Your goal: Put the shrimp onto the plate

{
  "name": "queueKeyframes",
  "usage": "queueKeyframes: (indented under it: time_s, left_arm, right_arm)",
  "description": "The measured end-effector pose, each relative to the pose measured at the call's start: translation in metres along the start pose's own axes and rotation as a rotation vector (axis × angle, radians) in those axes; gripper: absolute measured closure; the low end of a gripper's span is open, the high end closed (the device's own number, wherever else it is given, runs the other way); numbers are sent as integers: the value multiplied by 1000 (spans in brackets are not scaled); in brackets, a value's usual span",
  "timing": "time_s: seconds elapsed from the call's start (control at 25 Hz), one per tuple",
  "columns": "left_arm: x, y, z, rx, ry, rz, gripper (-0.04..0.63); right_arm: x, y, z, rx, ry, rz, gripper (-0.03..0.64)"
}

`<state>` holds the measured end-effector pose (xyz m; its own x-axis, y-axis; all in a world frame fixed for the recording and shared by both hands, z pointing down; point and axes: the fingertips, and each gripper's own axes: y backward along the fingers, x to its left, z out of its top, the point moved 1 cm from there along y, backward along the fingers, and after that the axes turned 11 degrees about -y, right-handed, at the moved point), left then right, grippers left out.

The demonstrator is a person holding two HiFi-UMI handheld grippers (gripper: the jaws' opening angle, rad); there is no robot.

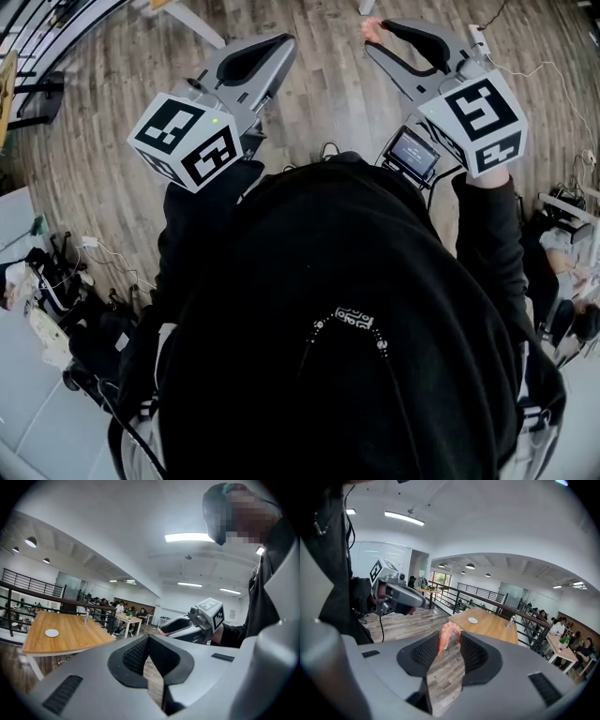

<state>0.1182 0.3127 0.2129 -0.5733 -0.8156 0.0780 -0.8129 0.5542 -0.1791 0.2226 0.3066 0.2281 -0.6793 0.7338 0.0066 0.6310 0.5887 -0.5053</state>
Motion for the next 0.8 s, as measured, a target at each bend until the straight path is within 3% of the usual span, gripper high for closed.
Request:
queueKeyframes:
  time_s: [0.8]
  left_arm:
    - [16, -27, -10, 81, 11, 103, 589]
  right_arm:
    - [-42, -17, -9, -44, -40, 132, 463]
